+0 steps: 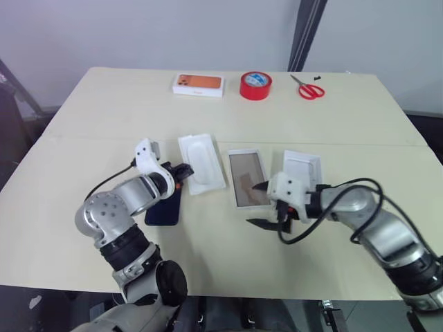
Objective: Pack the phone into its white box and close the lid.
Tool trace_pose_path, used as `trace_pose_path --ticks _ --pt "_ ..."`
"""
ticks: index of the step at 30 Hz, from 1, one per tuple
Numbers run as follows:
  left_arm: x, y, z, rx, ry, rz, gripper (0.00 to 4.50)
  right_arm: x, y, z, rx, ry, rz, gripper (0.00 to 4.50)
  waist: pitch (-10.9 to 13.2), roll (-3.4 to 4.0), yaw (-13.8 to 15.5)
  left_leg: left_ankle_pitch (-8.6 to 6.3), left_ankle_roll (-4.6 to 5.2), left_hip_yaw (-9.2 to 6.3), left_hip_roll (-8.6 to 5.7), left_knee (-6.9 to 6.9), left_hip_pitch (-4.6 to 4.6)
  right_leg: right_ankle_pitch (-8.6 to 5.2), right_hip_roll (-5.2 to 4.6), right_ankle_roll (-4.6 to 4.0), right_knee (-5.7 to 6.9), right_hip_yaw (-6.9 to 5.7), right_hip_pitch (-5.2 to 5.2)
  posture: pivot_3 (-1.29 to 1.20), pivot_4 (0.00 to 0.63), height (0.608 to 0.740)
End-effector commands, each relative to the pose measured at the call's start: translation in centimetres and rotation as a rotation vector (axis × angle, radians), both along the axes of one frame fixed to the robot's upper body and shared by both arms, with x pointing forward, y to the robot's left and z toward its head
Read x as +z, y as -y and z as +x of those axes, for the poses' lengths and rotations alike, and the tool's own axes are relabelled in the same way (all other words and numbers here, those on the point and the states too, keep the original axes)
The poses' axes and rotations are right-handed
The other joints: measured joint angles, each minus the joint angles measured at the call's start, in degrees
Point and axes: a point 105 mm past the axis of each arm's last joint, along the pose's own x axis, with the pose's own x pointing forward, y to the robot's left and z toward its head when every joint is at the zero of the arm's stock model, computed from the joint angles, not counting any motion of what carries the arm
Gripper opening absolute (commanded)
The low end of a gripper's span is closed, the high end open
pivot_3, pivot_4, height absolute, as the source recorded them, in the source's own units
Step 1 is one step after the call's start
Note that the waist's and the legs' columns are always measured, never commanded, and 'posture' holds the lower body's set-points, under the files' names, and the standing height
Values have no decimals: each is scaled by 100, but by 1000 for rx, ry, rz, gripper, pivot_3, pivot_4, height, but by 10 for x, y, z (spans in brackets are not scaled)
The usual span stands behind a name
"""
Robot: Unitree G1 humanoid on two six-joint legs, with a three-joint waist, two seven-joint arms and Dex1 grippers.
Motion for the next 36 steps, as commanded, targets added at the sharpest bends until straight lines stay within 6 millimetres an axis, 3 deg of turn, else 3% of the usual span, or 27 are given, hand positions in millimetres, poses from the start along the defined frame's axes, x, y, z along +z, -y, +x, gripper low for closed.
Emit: trace_pose_path --ticks 1,8,14,24,28,31,36 --pt "18 -2 0 -16 72 -12 0 -5 -3 5 80 85 -101 3602 0 0 1 0 0 0 0 0 0 0 1 0 0 0 0 0 150 725" --pt "23 -7 0 -18 95 -4 0 -7 -16 2 152 88 -107 70 2 -3 10 0 -2 -1 0 4 0 0 1 0 0 -1 2 0 150 725" --pt "26 -23 1 7 106 12 0 2 -53 -15 238 65 -8 70 2 -3 -27 0 -5 -2 2 4 0 0 3 0 2 -1 0 0 150 725" --pt "24 -25 0 -34 90 47 0 -8 -80 3 181 75 -20 70 2 -7 7 1 -7 -6 -4 7 0 0 -1 0 6 -2 -1 0 150 725" --pt "24 -20 0 -62 92 59 0 13 -81 0 163 62 84 1915 2 -6 -1 1 -7 -6 -3 7 0 0 0 0 7 -2 -1 0 150 725" --pt "25 -10 -2 -107 97 70 0 29 -66 0 126 66 135 3370 2 -6 3 1 -8 -7 -3 7 0 0 0 0 8 -2 -1 0 150 725" --pt "17 10 -8 -189 74 118 0 41 -31 -6 93 46 126 3370 2 -7 11 -2 -4 -9 -5 6 0 0 -4 0 5 -2 2 0 150 725"
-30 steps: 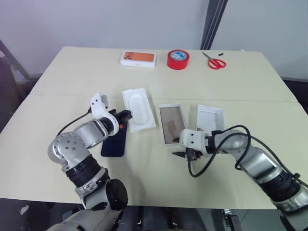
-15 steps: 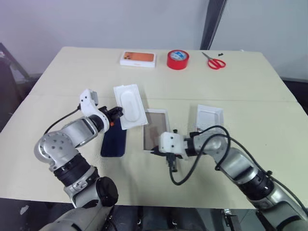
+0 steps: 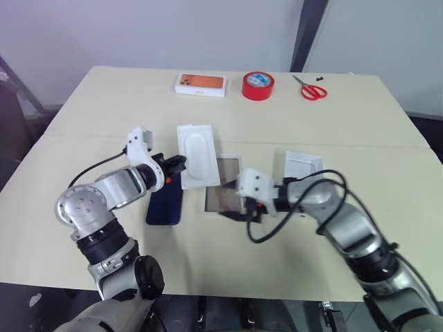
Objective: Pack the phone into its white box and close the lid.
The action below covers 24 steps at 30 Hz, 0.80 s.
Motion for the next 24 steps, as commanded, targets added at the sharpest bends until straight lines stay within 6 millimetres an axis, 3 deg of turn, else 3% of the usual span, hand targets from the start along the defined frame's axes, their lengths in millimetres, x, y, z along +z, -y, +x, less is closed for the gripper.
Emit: trace_pose_path --ticks 1,5,11,14,19,21,24 --pt "1 19 -6 -82 14 43 0 15 14 -6 3 26 15 3370 0 0 -3 0 0 0 0 -1 0 0 0 0 0 0 0 0 150 725" --pt "-10 34 -10 -113 -26 67 0 15 23 -1 -31 46 -4 3370 0 0 -43 0 0 0 3 -1 0 0 2 0 1 1 -2 0 150 725" --pt "-22 44 -16 -130 -70 88 0 16 21 5 -47 75 5 3370 0 0 -30 1 0 1 4 0 0 0 3 0 1 1 -2 0 150 725" --pt "-24 44 -18 -131 -79 104 892 18 19 8 -47 84 13 3423 0 0 -14 1 0 1 4 0 0 0 3 0 1 1 -2 0 150 725" --pt "-16 45 -19 -139 -45 63 3429 17 16 17 -74 86 20 3423 0 0 -4 1 0 1 3 1 0 0 2 0 0 1 0 0 150 725" --pt "-11 45 -20 -142 -25 43 3429 17 14 20 -89 86 33 3423 0 0 -14 1 0 1 3 1 0 0 2 0 0 1 -1 0 150 725" --pt "3 37 -17 -124 26 16 3481 20 3 30 -135 54 81 2545 0 0 -44 2 -1 1 4 1 0 0 3 0 1 1 -2 0 150 725"
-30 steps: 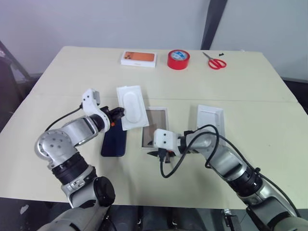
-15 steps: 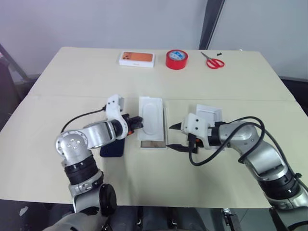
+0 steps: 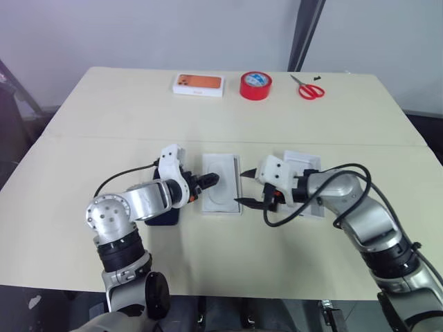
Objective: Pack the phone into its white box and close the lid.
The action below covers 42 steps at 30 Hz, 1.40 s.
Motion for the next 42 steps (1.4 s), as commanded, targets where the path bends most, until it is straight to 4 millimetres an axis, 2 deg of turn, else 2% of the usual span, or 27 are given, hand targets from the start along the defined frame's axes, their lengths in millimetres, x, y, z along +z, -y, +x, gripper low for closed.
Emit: trace_pose_path --ticks 1,3,5,7,11,13,16,20,23,35,42 --pt "30 -11 2 11 120 -32 3481 12 -15 11 -45 9 52 2052 0 0 -18 1 -2 0 0 0 0 0 1 0 2 0 -1 0 150 725" --pt "38 -24 5 42 160 -28 3481 13 -25 17 -65 -4 63 940 0 0 -50 2 -3 0 1 0 0 0 3 0 2 0 -2 0 150 725" --pt "46 -37 7 69 206 7 3481 12 -33 20 -77 -12 67 49 0 1 -93 3 -4 0 1 -1 0 0 3 0 5 -1 -4 0 150 725" --pt "51 -52 8 88 257 64 3481 12 -42 25 -96 -9 68 49 0 0 -114 3 -5 -1 0 -3 0 0 3 0 6 -1 -4 0 150 725" --pt "56 -80 -4 50 417 243 3481 7 -52 53 -249 33 54 49 0 2 -166 6 -10 2 -2 -9 0 0 3 -1 10 0 -11 0 150 725" --pt "52 -82 -20 -63 510 326 3481 1 -56 63 -296 52 30 49 1 4 -197 8 -15 6 1 -18 1 -1 4 -2 8 2 -17 0 150 725" --pt "36 -84 -38 -199 546 399 3481 -4 -61 69 -319 76 -1 49 2 6 -155 9 -17 9 -2 -35 0 -2 -7 -5 1 3 -22 0 150 725" --pt "15 -89 -51 -292 542 473 3481 -6 -72 75 -340 91 5 49 2 5 -171 9 -17 9 -7 -53 0 -4 -20 -11 -6 3 -26 0 150 725" --pt "10 -89 -55 -306 556 461 3481 -11 -71 79 -374 116 -30 49 2 6 -159 15 -23 11 -10 -76 0 -1 -24 -7 -3 4 -41 0 150 725" --pt "10 -85 -59 -278 591 409 3481 -25 -45 60 -365 108 -176 49 2 6 -167 2 5 11 -8 -84 -5 -1 -24 -5 7 4 -56 0 150 725" --pt "9 -84 -60 -271 589 407 3481 -4 -60 48 -276 125 -85 49 2 5 -167 3 5 11 -8 -84 -5 0 -22 -5 7 4 -57 0 150 725"
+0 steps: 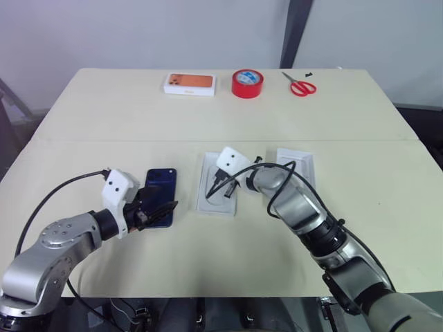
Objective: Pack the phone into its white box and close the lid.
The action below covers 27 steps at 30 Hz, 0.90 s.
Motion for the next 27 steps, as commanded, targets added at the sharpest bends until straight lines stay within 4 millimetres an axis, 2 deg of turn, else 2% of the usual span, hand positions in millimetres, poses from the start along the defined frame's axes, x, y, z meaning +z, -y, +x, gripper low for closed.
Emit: trace_pose_path --ticks 1,5,9,11,13,14,15,19,24,27 --pt "11 0 -1 2 53 7 3481 26 -15 -11 94 44 84 49 0 0 3 0 0 0 0 0 0 0 0 0 0 0 0 0 150 725" --pt "12 -5 -1 14 53 8 3481 34 -14 -27 196 17 130 49 0 0 12 0 1 0 0 0 0 0 0 0 -1 0 1 0 150 725" --pt "12 -14 1 50 54 12 3481 39 1 -41 272 -6 164 49 0 -1 34 -2 4 -1 0 1 0 0 0 0 -5 -1 6 0 150 725" --pt "10 -25 8 127 17 -26 3481 39 5 -45 297 -10 157 49 0 -1 29 -2 5 -1 0 1 1 0 -1 0 -5 0 6 0 150 725" --pt "5 -44 19 254 -27 -53 4016 38 3 -46 309 -9 155 0 0 -1 18 -2 5 -2 0 1 3 0 0 0 -1 -1 6 0 150 725" --pt "2 -54 23 321 -51 -66 4337 39 -2 -45 308 -7 161 0 -1 -1 1 -2 5 -2 3 1 4 0 3 0 0 -1 5 0 150 725" --pt "0 -60 27 372 -75 -83 4430 40 -8 -44 306 -6 168 0 -1 -1 -11 -2 4 -2 6 1 4 0 6 0 3 -1 5 0 150 725" --pt "-10 -77 37 528 -220 -125 4430 41 -42 -42 307 -12 185 0 -1 -5 -9 2 -1 -2 10 0 4 1 15 1 15 0 -3 0 150 725" --pt "-23 -67 33 499 -428 -137 4430 26 -75 -45 339 -78 128 0 -9 -17 22 21 -35 -4 6 5 3 1 17 2 24 -2 -4 0 150 725" --pt "-25 -61 29 473 -501 -166 4430 16 -85 -45 357 -89 68 0 -10 -18 20 21 -35 -4 -2 7 4 1 9 2 19 -2 0 0 150 725"
